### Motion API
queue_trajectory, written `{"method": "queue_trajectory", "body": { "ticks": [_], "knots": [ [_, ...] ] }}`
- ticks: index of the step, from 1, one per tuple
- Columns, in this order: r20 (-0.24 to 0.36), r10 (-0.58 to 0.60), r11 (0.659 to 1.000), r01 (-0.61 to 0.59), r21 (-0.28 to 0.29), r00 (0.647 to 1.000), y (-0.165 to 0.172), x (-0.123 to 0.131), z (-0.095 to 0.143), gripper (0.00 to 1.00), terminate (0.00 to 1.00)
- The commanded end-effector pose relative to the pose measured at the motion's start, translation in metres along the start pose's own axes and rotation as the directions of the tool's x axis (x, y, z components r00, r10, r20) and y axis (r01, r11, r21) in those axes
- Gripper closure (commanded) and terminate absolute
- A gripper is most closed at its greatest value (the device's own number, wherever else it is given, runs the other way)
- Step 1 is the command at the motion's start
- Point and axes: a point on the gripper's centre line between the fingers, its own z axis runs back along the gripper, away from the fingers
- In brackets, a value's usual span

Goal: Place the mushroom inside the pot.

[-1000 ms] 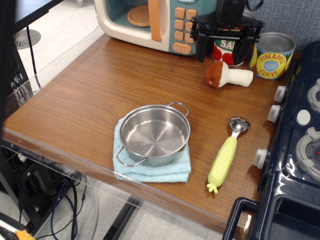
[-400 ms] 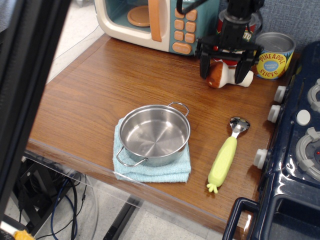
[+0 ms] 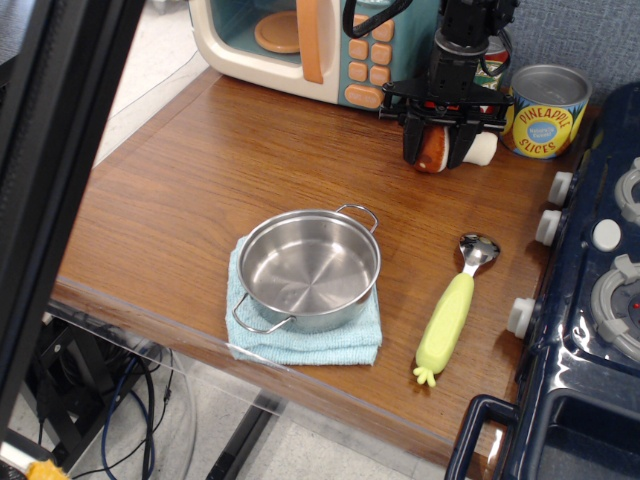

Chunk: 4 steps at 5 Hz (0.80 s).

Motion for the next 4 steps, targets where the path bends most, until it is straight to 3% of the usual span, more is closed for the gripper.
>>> {"method": "queue_trajectory", "body": {
  "ticks": [1,2,3,4],
  "knots": [
    [0.075,-0.002,1.000,0.004,-0.028,0.997,0.003,0.007,0.035,1.00,0.00],
    [0.124,0.009,0.999,-0.003,-0.047,0.992,0.012,0.004,0.059,1.00,0.00],
    [0.214,0.033,0.998,-0.019,-0.066,0.976,0.028,-0.006,0.095,1.00,0.00],
    [0.214,0.040,0.993,-0.015,-0.117,0.976,0.053,-0.024,0.110,1.00,0.00]
  ]
}}
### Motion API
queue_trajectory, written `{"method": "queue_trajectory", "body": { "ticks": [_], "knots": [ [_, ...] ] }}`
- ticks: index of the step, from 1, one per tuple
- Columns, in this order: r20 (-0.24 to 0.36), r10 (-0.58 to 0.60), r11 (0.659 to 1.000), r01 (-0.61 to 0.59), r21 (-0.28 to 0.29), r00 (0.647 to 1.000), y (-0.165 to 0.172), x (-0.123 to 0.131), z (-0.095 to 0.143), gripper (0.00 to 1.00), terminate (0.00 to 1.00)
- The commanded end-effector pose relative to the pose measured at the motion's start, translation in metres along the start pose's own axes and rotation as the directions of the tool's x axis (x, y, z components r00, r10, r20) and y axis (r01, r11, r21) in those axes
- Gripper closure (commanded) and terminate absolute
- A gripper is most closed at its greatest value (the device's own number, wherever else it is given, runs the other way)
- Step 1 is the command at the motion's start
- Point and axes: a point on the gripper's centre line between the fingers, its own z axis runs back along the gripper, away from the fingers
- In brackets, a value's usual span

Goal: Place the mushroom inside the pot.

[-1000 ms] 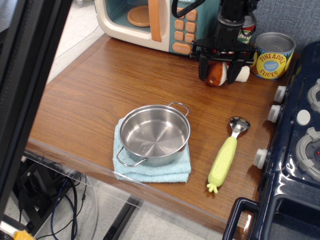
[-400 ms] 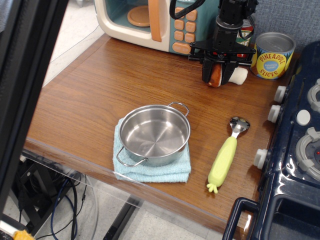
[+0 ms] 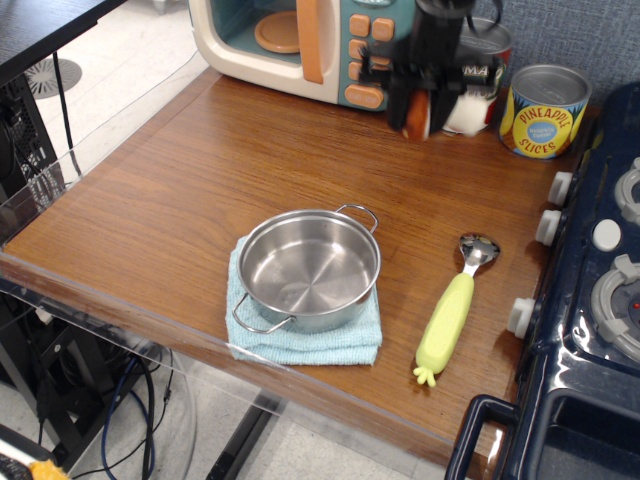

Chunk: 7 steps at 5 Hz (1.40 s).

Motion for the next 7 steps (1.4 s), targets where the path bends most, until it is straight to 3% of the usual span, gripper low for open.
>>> {"method": "queue_trajectory", "body": {
  "ticks": [1,3,4,5,6,7],
  "knots": [
    [0.066,0.030,0.996,-0.024,-0.086,0.997,0.046,-0.030,0.046,1.00,0.00],
    [0.011,-0.070,0.995,0.071,-0.076,0.997,0.076,-0.090,0.039,1.00,0.00],
    [-0.008,-0.135,0.990,0.135,-0.041,0.991,0.081,-0.109,0.023,1.00,0.00],
    [0.013,-0.186,0.982,0.186,0.008,0.982,0.083,-0.111,0.009,1.00,0.00],
    [-0.036,-0.234,0.972,0.235,0.031,0.972,0.081,-0.120,-0.008,1.00,0.00],
    [-0.060,-0.218,0.974,0.221,0.042,0.974,0.079,-0.121,-0.013,0.00,0.00]
  ]
}}
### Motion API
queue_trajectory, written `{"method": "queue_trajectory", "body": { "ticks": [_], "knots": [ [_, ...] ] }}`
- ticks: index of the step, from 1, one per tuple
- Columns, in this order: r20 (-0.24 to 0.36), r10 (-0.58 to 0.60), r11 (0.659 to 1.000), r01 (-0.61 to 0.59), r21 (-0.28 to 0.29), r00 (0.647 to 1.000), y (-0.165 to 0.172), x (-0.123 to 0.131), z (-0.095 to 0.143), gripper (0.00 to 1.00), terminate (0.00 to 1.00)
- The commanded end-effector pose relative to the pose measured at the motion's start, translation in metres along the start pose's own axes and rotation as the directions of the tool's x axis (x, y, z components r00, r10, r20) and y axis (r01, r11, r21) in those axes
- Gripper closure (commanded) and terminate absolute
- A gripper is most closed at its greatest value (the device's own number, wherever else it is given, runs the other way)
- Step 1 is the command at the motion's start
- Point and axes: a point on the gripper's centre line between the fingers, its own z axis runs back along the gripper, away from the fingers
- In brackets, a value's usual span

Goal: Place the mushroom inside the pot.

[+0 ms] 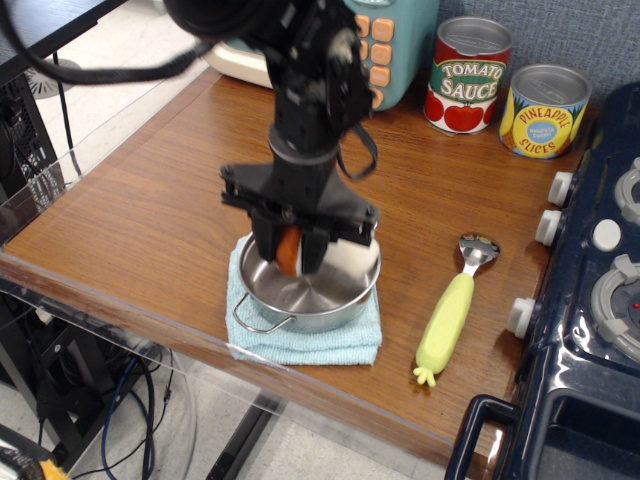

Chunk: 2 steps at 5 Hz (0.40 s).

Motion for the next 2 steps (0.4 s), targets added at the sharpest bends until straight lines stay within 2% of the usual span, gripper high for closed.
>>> {"method": "queue_trajectory", "body": {
  "ticks": [1,2],
  "knots": [
    [0.007,0.041,0.999,-0.041,0.024,0.999,0.0038,0.0084,0.0038,0.00,0.00],
    [0.010,0.045,0.999,-0.045,0.023,0.999,0.0036,0.0093,0.0047,0.00,0.00]
  ]
}}
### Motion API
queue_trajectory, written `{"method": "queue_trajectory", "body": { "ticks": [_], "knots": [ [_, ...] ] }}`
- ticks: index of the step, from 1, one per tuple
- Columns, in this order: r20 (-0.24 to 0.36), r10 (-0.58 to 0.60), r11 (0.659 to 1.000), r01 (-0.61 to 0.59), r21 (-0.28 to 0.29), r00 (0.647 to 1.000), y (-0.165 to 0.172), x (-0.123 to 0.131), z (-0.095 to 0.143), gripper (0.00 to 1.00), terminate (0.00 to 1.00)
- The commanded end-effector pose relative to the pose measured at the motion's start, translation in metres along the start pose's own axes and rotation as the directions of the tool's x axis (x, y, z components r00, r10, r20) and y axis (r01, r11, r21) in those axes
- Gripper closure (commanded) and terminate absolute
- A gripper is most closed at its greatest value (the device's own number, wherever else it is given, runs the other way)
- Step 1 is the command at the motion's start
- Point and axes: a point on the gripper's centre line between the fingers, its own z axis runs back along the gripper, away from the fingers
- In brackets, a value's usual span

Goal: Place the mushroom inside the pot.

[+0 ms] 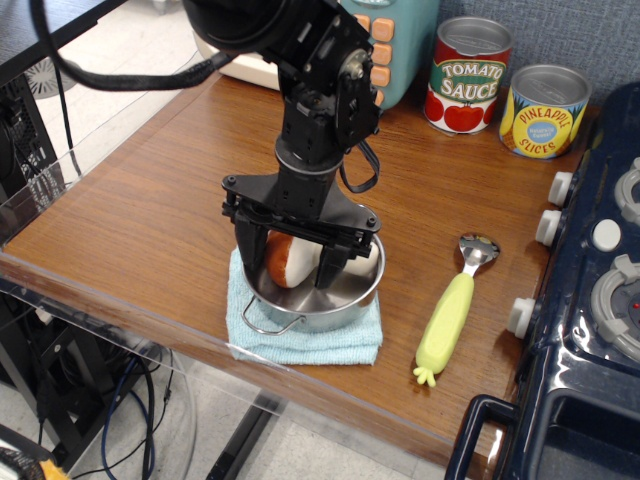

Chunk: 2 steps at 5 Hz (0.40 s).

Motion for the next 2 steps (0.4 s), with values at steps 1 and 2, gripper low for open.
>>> {"method": "queue_trajectory", "body": {
  "ticks": [1,2],
  "knots": [
    [0.023,0.047,0.998,-0.047,-0.036,0.999,0.002,0.016,0.017,0.00,0.00],
    [0.035,0.082,0.993,-0.079,-0.085,0.996,-0.001,0.025,0.033,0.00,0.00]
  ]
}}
